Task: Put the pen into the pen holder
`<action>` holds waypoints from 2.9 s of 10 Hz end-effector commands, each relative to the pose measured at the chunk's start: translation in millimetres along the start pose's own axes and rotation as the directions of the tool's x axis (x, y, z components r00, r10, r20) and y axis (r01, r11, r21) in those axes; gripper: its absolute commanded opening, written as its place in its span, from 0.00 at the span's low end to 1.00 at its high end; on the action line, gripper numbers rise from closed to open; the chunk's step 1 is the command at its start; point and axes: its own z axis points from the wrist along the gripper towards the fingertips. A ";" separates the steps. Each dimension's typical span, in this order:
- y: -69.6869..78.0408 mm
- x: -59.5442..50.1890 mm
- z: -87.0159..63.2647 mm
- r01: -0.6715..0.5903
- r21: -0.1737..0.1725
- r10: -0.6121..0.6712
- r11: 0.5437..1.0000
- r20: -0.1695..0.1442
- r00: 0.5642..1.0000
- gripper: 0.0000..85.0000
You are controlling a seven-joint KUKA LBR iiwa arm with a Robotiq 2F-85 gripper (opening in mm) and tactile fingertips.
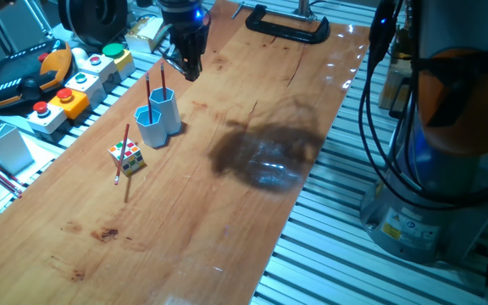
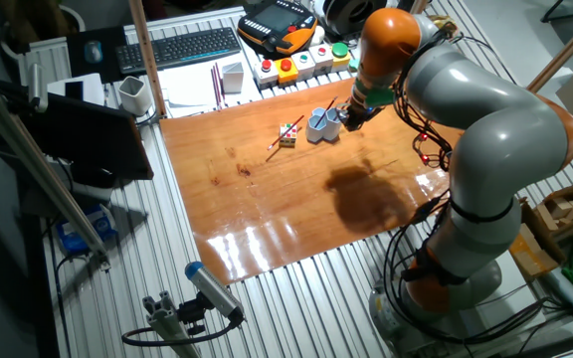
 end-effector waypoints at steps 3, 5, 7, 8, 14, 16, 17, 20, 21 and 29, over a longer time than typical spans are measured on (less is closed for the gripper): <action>17.1 -6.7 13.1 -0.057 -0.029 0.056 0.998 -0.005 0.998 0.01; 28.2 -11.5 24.8 -0.092 -0.033 0.092 0.995 -0.004 0.996 0.01; 37.6 -14.9 38.1 -0.138 -0.036 0.138 0.990 -0.005 0.990 0.01; 40.8 -16.8 42.7 -0.156 -0.037 0.156 0.987 -0.009 0.988 0.01; 49.2 -24.5 53.3 -0.276 -0.034 0.275 0.961 -0.014 0.961 0.01; 54.1 -25.0 54.0 -0.302 -0.021 0.302 0.953 -0.012 0.953 0.01; 54.9 -25.5 55.2 -0.314 -0.023 0.313 0.949 -0.020 0.949 0.01; 56.0 -30.6 62.3 -0.375 -0.044 0.373 0.926 -0.035 0.927 0.01; 55.3 -31.9 63.8 -0.397 -0.045 0.396 0.917 -0.037 0.918 0.01; 64.0 -23.6 65.2 -0.493 -0.050 0.491 0.868 -0.061 0.869 0.01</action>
